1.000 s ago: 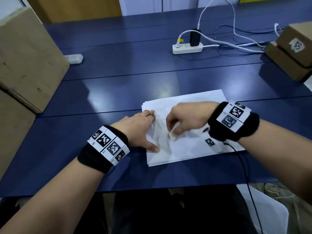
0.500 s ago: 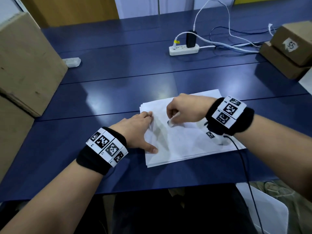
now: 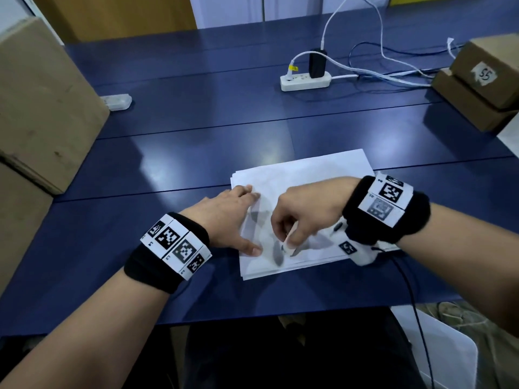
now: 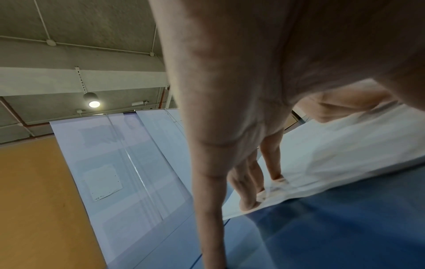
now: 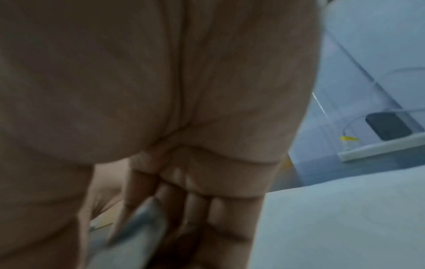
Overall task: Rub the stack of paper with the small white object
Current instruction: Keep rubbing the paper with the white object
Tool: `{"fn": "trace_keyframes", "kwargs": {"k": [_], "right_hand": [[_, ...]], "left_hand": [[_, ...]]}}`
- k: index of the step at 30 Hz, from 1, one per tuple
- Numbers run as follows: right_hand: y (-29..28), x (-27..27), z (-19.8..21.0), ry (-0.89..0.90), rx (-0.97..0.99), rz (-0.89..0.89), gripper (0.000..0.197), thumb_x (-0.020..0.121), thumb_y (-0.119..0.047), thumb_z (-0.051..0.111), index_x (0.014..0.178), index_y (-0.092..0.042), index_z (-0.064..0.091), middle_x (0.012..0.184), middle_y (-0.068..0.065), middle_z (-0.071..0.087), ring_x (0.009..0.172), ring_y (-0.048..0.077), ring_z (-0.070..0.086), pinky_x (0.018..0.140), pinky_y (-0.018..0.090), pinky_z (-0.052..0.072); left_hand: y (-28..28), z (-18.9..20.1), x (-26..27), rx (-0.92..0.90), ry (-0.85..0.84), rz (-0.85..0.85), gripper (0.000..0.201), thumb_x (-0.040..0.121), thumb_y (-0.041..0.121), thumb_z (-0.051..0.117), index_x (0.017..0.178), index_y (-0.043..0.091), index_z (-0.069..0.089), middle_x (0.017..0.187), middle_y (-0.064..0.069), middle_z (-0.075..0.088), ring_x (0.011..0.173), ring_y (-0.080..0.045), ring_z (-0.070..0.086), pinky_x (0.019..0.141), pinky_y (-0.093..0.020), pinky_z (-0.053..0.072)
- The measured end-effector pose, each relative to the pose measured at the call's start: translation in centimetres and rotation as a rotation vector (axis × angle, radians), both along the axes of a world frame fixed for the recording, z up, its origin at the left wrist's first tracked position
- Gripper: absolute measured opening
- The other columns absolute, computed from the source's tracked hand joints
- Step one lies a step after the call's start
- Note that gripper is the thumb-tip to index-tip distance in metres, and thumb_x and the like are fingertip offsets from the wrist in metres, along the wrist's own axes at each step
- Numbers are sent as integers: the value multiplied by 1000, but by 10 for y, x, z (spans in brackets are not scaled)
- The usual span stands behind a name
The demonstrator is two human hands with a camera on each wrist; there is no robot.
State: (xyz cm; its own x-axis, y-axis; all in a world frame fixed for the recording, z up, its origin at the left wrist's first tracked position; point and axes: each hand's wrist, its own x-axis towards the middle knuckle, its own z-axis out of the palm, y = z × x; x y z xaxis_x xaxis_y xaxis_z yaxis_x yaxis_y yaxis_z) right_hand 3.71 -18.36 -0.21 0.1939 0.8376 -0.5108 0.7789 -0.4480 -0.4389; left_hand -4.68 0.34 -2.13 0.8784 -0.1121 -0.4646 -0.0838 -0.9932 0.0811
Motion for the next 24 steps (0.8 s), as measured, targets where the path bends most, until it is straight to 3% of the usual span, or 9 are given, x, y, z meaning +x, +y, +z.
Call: {"fn": "trace_keyframes", "kwargs": {"k": [2, 6, 9, 11, 13, 17, 21, 24], "right_hand": [[2, 5, 0, -20, 28, -29, 16, 80, -35, 77, 91, -24, 72, 77, -3, 71, 69, 23, 68, 67, 35, 56], [4, 30, 1, -289, 176, -252, 20, 85, -37, 71, 96, -20, 69, 78, -13, 60, 83, 17, 59, 68, 29, 46], [-1, 15, 2, -155, 110, -94, 17, 83, -33, 74, 95, -21, 71, 76, -10, 65, 73, 13, 61, 63, 19, 46], [-2, -1, 1, -21, 2, 21, 18, 82, -33, 77, 96, -22, 72, 79, -6, 71, 71, 13, 64, 65, 21, 49], [1, 2, 0, -70, 66, -5, 17, 83, -34, 76, 96, -23, 72, 78, -10, 68, 75, 12, 62, 66, 22, 48], [4, 29, 2, -303, 174, -273, 21, 86, -39, 71, 98, -22, 69, 76, -14, 56, 86, 16, 55, 68, 29, 41], [-1, 7, 3, -67, 18, -38, 19, 80, -34, 77, 94, -23, 72, 77, -6, 71, 72, 14, 64, 68, 26, 51], [0, 1, 0, -34, 27, 0, 18, 81, -33, 77, 95, -24, 73, 84, -7, 72, 79, 15, 66, 71, 27, 52]], "left_hand": [[0, 0, 0, -2, 0, -5, 124, 62, 72, 75, 157, 26, 9, 163, 7, 4, 149, -17, 16, 111, -54, 34], [0, 1, 1, -11, 1, -3, 123, 62, 72, 75, 156, 27, 10, 162, 7, 6, 148, -16, 16, 112, -52, 33], [1, 0, 0, -10, -4, -4, 124, 62, 71, 75, 157, 27, 8, 163, 6, 4, 149, -17, 14, 112, -53, 33], [1, -2, 0, -6, 7, -1, 125, 62, 71, 75, 157, 26, 7, 163, 6, 2, 150, -16, 11, 112, -54, 32], [0, -2, 1, -7, 5, -6, 125, 62, 71, 76, 157, 25, 7, 163, 5, 3, 150, -17, 12, 113, -53, 32], [-1, 0, 0, -17, -9, -10, 123, 63, 68, 77, 157, 24, 10, 162, 4, 7, 148, -18, 16, 112, -49, 34], [1, -3, 1, -25, -8, -4, 126, 61, 70, 77, 157, 24, 9, 163, 3, 5, 149, -18, 14, 113, -52, 33], [1, -4, 2, -17, -4, -9, 126, 62, 70, 76, 157, 24, 7, 164, 3, 3, 150, -18, 12, 114, -51, 31]]}}
